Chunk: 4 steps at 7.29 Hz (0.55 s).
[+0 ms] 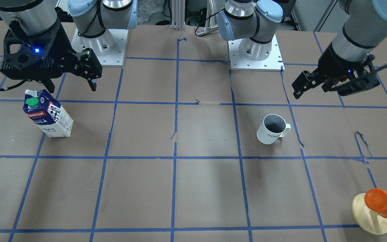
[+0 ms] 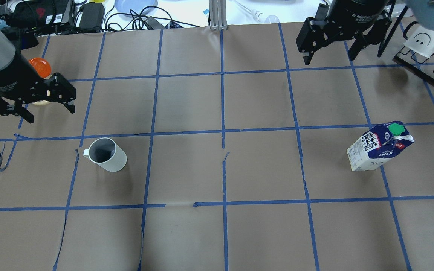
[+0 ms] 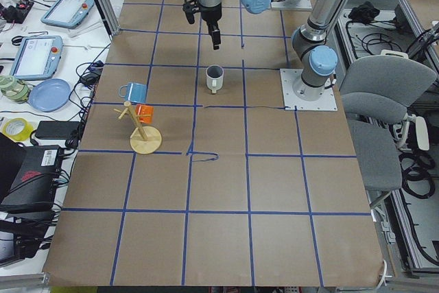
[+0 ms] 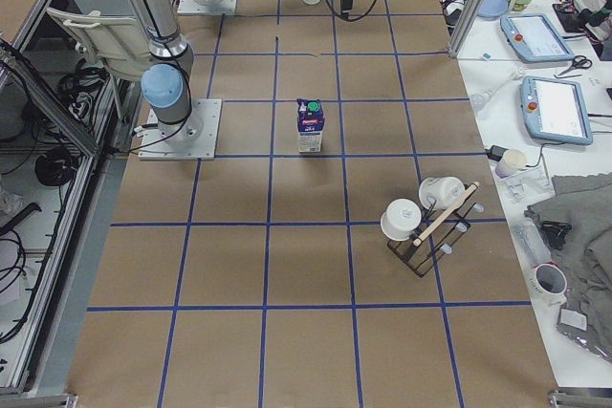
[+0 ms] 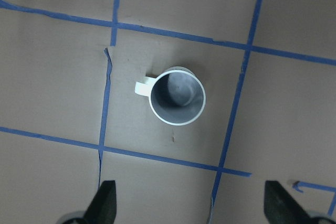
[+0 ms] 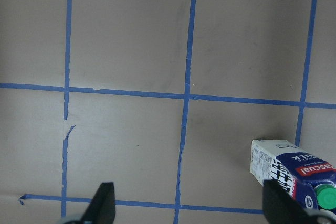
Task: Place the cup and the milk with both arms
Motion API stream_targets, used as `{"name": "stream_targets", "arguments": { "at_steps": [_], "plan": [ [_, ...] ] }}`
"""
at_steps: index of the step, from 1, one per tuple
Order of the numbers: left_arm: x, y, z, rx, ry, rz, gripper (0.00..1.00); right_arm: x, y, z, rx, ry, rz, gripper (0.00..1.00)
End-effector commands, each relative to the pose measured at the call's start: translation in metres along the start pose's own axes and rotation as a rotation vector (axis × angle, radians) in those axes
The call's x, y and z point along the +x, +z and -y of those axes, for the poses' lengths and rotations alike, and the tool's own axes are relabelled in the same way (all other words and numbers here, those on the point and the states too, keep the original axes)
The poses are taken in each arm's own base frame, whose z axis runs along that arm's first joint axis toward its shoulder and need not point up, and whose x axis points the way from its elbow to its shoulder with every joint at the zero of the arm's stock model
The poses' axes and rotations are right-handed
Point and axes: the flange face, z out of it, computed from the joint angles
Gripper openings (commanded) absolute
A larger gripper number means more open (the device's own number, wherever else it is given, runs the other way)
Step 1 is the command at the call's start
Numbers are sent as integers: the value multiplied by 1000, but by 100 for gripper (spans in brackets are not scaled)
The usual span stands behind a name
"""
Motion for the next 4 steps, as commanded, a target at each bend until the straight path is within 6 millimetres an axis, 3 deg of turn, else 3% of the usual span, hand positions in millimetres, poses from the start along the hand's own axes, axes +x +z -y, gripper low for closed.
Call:
{"name": "stream_targets", "arguments": {
  "at_steps": [1, 4],
  "plan": [
    [-27, 75, 23, 21, -117, -11, 100, 1, 2, 0, -8, -17, -4, 100],
    [-14, 131, 14, -81, -196, -68, 100, 1, 1, 0, -6, -16, -5, 100]
  ]
}}
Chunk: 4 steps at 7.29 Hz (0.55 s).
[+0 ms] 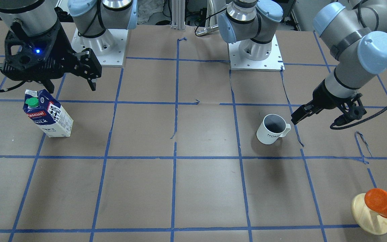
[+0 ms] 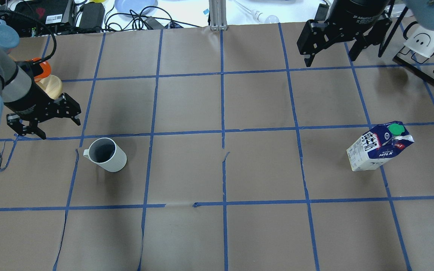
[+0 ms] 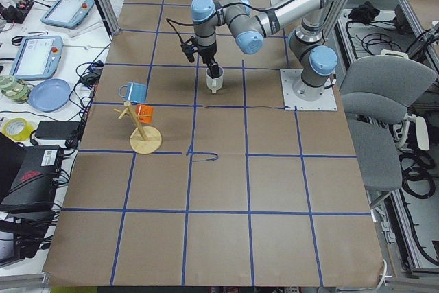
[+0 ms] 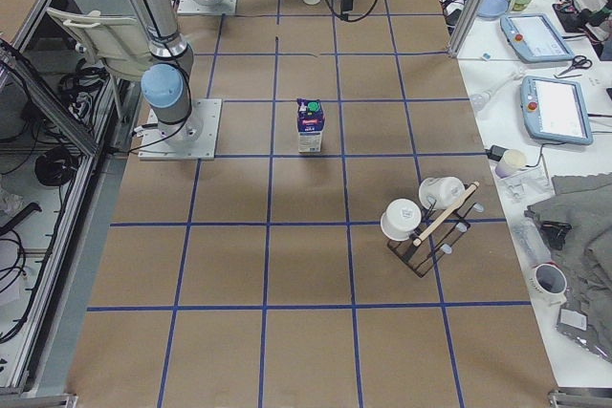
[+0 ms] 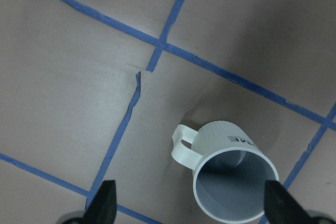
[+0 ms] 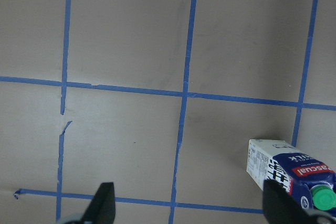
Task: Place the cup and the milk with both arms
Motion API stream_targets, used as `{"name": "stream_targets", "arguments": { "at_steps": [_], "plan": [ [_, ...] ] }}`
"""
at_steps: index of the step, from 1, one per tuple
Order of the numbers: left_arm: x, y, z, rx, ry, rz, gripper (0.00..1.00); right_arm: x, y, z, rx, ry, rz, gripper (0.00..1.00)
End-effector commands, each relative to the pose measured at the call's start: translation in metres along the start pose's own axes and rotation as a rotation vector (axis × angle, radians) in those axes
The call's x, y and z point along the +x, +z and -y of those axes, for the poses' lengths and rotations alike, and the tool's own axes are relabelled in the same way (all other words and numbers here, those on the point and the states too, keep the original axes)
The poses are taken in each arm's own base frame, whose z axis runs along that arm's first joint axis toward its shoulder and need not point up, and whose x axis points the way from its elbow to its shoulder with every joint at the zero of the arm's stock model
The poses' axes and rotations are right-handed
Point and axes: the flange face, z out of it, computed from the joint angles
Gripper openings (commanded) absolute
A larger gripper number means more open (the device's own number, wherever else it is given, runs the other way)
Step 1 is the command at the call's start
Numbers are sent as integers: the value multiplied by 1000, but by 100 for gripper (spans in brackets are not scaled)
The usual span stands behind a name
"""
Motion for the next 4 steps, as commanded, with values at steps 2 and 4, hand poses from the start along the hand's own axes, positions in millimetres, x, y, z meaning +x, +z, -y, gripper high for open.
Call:
{"name": "stream_targets", "arguments": {
  "at_steps": [2, 4],
  "plan": [
    [3, 48, -6, -90, -22, -19, 100, 0, -1, -1, 2, 0, -1, 100],
    [2, 62, 0, -124, -31, -18, 100, 1, -1, -1, -3, 1, -1, 100]
  ]
}}
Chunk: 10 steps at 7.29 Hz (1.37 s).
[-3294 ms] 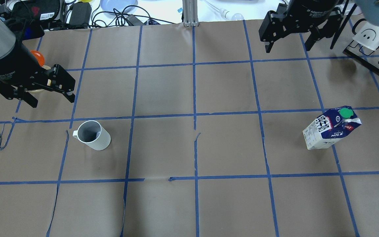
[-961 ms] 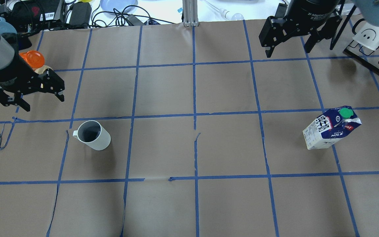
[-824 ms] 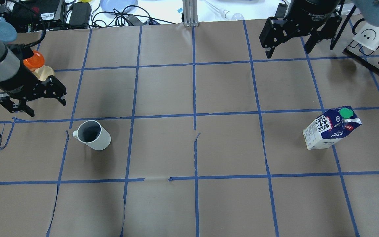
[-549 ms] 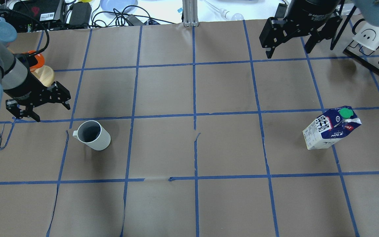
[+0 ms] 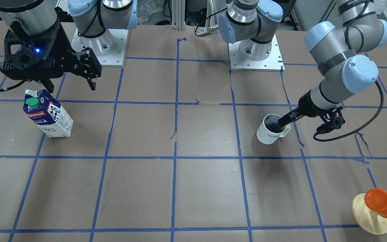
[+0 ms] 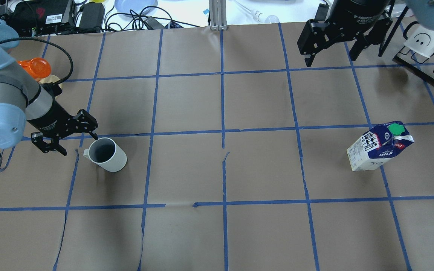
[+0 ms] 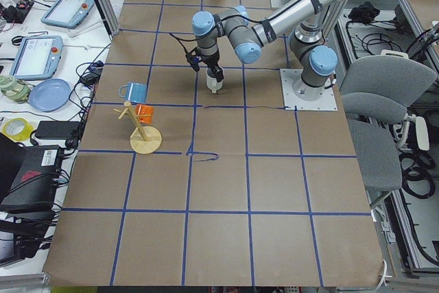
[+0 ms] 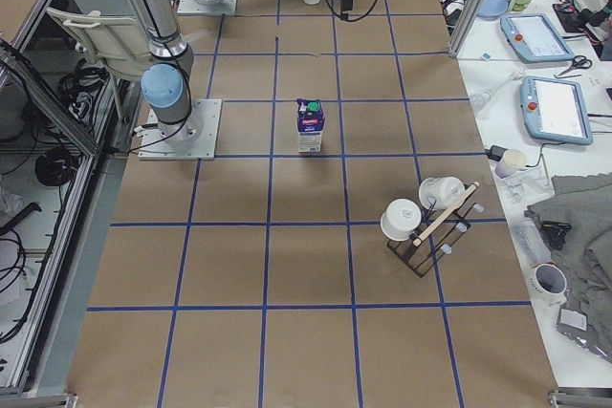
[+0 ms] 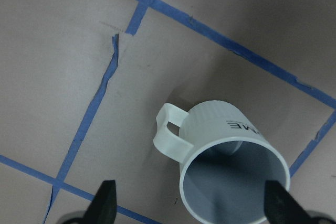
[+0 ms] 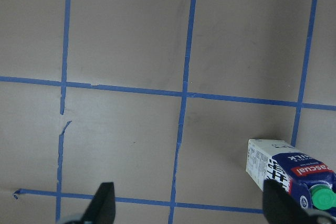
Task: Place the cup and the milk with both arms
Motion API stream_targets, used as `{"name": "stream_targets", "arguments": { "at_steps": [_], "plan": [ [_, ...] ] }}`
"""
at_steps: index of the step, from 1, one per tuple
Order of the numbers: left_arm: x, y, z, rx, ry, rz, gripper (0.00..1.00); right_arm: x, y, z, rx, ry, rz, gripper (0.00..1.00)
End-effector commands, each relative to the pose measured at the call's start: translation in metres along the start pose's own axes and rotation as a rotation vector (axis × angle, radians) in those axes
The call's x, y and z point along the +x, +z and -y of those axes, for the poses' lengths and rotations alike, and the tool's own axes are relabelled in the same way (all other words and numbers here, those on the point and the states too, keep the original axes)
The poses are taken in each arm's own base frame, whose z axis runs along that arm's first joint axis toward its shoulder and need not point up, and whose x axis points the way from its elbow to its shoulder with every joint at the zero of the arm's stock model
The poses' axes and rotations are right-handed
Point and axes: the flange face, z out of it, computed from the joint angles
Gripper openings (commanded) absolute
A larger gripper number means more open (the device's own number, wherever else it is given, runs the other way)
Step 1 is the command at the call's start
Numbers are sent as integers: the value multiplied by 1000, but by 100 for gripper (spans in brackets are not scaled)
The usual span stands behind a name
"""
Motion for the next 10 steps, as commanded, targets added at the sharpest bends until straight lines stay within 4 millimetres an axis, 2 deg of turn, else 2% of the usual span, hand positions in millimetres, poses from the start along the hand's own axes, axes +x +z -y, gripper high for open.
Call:
{"name": "stream_targets", "arguments": {
  "at_steps": [1, 2, 3, 4, 5, 6, 8, 9, 10],
  "plan": [
    [-1, 15, 4, -36, -5, 4, 99, 0, -1, -1, -2, 0, 0, 100],
    [-1, 22, 5, -52, -4, 6, 97, -1, -1, -1, 0, -3, 0, 100],
    [-1, 29, 6, -70, -6, 10, 90, -3, -2, -2, 3, -7, 1, 100],
    [-1, 33, 9, -79, -8, 8, 75, -2, -2, -1, 3, -5, 1, 100],
    [0, 32, 13, -71, -6, 7, 25, -2, -1, -1, 1, -5, 2, 100],
    [0, 30, 16, -68, -6, 3, 0, -2, -1, -1, 0, -5, 2, 100],
    [0, 22, 19, -51, 7, -2, 0, -2, -2, -2, 1, -5, 2, 100],
    [1, 3, 24, -12, 10, -2, 0, -2, -2, -2, 1, -7, 2, 100],
    [8, -25, 29, 20, 17, -3, 0, -1, -2, -1, 3, -5, 1, 100]
  ]
}}
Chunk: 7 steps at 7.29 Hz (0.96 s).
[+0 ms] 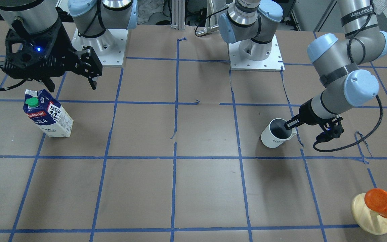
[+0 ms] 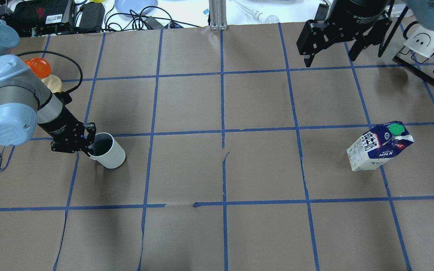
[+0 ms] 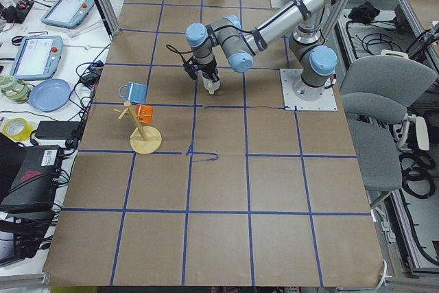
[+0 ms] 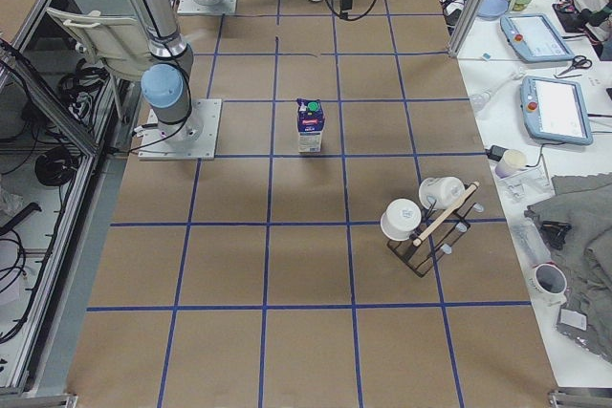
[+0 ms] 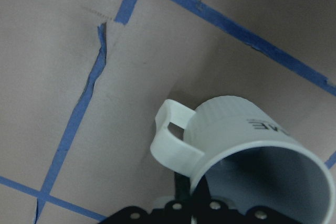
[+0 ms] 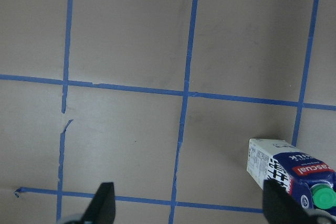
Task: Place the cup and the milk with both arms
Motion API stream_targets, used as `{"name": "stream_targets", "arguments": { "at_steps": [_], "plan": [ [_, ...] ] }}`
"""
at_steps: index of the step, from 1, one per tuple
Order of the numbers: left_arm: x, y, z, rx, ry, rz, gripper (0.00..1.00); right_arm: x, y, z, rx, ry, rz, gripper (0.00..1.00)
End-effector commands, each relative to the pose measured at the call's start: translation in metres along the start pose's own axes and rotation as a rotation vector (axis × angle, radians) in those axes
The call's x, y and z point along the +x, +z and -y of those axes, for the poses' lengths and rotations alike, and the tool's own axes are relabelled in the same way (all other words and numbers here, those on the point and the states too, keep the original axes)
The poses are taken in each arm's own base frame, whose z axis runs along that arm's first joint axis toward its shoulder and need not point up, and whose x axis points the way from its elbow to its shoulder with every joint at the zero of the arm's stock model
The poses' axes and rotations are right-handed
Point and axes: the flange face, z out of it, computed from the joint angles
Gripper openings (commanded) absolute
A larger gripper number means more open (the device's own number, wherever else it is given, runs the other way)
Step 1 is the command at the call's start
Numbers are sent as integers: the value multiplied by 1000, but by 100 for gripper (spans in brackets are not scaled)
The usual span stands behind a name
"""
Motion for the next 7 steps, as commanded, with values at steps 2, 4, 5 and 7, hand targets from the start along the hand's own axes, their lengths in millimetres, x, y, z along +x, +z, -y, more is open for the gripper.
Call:
{"name": "stream_targets", "arguments": {
  "at_steps": [2, 4, 5, 7],
  "plan": [
    [20, -63, 8, 58, 14, -25, 0, -1, 0, 0, 0, -2, 2, 100],
    [64, -67, -5, 70, -23, -48, 0, 0, -1, -1, 0, -2, 0, 100],
    [102, -75, -23, 90, 7, -47, 0, 1, 0, 0, 0, 1, 0, 100],
    [169, -73, -61, 79, -3, -80, 0, 5, 4, 3, -7, 7, -3, 100]
  ]
}}
